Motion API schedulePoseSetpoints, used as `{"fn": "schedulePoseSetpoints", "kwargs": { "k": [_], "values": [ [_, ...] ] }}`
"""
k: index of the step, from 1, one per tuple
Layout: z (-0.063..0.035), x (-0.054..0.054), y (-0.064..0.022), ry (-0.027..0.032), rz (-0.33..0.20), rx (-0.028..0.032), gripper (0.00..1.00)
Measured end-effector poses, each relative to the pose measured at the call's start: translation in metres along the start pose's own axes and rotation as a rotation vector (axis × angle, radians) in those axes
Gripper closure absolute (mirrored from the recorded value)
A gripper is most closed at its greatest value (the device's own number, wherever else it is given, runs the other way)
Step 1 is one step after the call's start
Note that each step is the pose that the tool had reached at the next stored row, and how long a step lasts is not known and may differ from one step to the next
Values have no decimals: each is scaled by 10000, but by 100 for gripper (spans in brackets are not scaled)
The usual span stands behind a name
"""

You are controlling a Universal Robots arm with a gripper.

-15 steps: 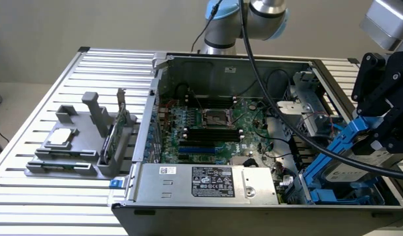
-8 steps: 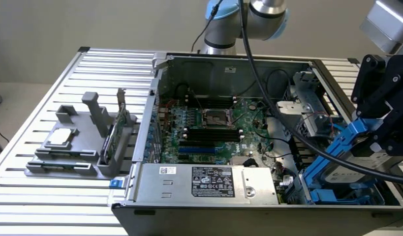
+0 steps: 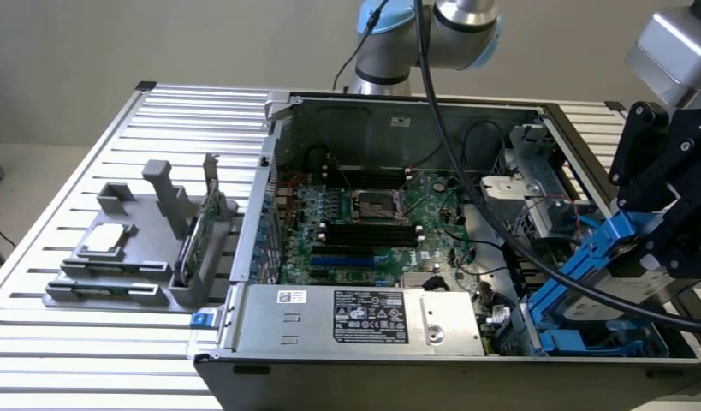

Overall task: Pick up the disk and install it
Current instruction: 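Insert the disk into the insertion slot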

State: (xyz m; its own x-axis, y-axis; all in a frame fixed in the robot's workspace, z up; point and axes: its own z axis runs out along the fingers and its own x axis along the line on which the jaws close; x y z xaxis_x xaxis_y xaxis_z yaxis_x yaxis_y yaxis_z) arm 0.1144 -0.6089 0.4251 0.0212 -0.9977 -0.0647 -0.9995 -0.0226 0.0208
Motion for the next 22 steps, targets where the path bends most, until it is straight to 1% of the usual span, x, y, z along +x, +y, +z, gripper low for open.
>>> {"fn": "schedulePoseSetpoints", "kwargs": {
  "k": [2, 3, 6, 12, 22],
  "values": [
    [9, 10, -1, -57, 0, 0, 67],
    [12, 14, -1, -75, -1, 0, 67],
    [25, 23, -2, -110, -2, 0, 67],
    [51, 38, -2, -129, -2, -1, 67],
    [108, 45, -4, -130, -3, -1, 67]
  ]
}}
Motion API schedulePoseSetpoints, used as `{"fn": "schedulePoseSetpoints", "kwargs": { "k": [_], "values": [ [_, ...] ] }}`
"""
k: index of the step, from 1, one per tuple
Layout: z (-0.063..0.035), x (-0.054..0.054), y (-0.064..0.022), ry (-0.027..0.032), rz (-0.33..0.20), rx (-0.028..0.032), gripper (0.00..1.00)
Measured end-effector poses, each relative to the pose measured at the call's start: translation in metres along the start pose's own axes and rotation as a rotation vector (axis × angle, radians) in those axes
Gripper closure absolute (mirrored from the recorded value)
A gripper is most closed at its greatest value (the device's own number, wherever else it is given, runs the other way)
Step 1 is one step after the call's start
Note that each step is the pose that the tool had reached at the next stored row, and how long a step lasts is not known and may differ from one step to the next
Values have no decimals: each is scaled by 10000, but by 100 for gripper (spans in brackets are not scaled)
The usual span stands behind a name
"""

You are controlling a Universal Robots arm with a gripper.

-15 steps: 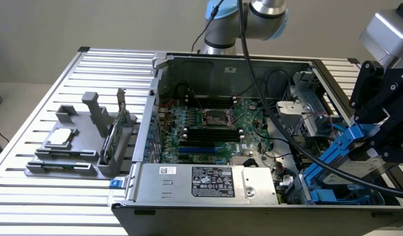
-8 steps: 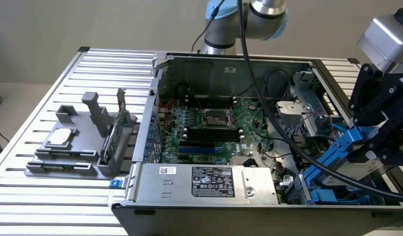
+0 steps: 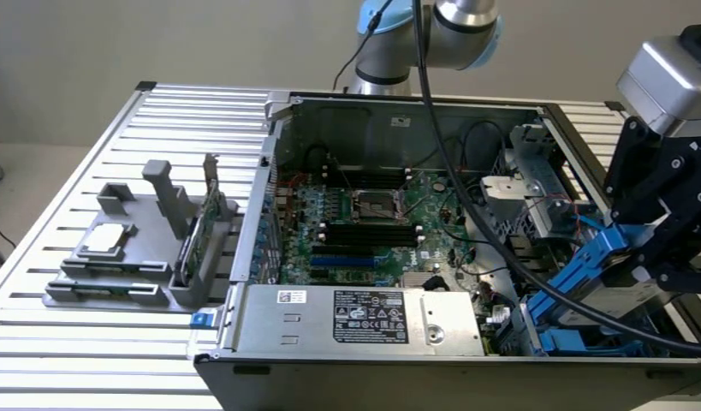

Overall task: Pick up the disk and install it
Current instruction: 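Insert the disk into the insertion slot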

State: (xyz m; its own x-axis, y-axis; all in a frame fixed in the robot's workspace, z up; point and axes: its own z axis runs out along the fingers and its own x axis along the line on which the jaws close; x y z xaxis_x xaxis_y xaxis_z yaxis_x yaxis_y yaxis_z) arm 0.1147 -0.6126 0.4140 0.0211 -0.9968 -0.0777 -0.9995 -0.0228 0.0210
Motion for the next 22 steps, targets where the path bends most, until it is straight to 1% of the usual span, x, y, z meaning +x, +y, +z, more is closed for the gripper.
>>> {"fn": "schedulePoseSetpoints", "kwargs": {
  "k": [14, 16, 17, 22],
  "values": [
    [90, 8, -2, 0, 0, 0, 67],
    [100, 9, -3, 1, 0, 0, 65],
    [105, 9, -3, -1, 0, 1, 59],
    [127, 11, -4, 0, 0, 0, 59]
  ]
}}
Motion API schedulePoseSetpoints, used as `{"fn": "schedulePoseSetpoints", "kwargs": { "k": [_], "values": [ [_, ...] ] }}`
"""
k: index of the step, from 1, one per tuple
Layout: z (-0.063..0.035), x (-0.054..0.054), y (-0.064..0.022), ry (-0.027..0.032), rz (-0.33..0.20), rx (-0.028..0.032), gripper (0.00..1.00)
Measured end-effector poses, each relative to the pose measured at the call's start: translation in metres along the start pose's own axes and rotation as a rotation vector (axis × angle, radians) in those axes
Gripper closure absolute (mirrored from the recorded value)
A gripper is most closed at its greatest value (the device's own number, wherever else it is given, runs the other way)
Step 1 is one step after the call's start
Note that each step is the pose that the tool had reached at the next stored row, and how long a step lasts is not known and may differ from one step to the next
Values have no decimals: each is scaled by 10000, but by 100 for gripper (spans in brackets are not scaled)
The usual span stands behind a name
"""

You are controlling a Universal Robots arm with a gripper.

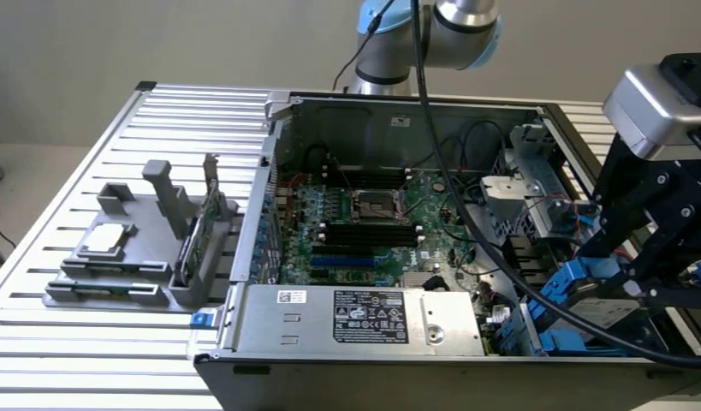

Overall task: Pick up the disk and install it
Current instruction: 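Insert the disk into the insertion slot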

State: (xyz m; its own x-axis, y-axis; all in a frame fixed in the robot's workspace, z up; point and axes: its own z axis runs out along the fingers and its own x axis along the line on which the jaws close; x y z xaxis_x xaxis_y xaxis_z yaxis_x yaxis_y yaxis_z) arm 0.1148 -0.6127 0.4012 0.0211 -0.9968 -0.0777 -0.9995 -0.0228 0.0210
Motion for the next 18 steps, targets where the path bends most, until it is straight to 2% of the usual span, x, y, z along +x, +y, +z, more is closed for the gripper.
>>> {"fn": "schedulePoseSetpoints", "kwargs": {
  "k": [6, 11, 18],
  "values": [
    [-23, -1, 0, -3, -5, 0, 59],
    [-136, -10, 3, -2, -13, -1, 59],
    [-142, -11, 0, -1, -20, 14, 59]
  ]
}}
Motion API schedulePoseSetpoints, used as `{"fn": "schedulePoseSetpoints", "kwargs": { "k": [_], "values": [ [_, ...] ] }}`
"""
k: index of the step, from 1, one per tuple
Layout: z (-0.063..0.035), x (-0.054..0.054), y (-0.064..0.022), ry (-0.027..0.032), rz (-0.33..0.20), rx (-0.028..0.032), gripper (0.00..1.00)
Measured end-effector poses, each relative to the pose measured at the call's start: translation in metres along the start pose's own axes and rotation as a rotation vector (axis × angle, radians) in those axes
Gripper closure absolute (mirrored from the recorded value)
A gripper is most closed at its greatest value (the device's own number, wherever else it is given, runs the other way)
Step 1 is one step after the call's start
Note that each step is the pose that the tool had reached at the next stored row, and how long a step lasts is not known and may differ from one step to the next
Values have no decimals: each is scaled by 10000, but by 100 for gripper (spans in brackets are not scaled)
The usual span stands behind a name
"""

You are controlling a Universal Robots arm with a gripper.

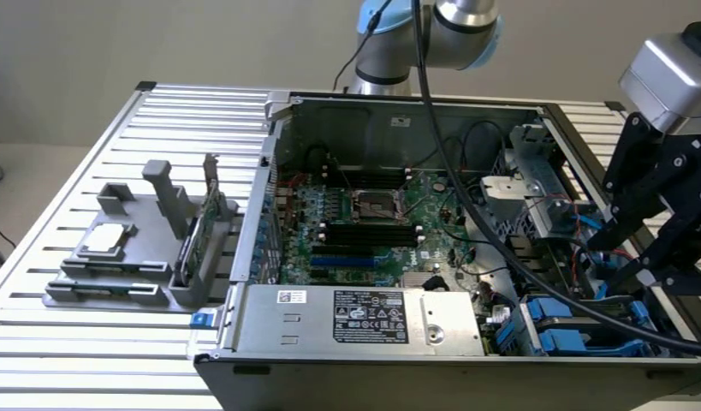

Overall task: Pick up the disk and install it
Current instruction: 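Insert the disk into the insertion slot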

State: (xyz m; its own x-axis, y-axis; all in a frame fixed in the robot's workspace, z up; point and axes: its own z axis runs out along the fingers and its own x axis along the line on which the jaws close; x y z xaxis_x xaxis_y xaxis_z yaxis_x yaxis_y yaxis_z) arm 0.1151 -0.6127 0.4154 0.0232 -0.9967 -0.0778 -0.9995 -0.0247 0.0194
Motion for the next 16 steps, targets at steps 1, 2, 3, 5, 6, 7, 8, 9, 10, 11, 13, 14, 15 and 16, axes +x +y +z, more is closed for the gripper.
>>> {"fn": "schedulePoseSetpoints", "kwargs": {
  "k": [1, 2, 3, 5, 6, 7, 8, 9, 10, 11, 13, 14, 15, 16],
  "values": [
    [5, 0, -4, 2, -5, 9, 59],
    [11, 1, -10, 0, -12, 21, 59],
    [17, 2, -16, 0, -17, 33, 59],
    [31, 4, -28, 1, -29, 55, 68],
    [39, 4, -35, 1, -35, 66, 74],
    [46, 5, -42, 1, -41, 77, 74],
    [51, 6, -50, 1, -48, 88, 80],
    [53, 6, -59, 3, -54, 98, 86],
    [54, 6, -67, 2, -60, 100, 86],
    [54, 7, -82, 3, -65, 101, 86],
    [53, 7, -125, 3, -78, 104, 89],
    [53, 7, -146, 3, -86, 107, 89],
    [55, 4, -161, 2, -97, 115, 89],
    [58, 0, -171, 3, -109, 125, 89]
  ]
}}
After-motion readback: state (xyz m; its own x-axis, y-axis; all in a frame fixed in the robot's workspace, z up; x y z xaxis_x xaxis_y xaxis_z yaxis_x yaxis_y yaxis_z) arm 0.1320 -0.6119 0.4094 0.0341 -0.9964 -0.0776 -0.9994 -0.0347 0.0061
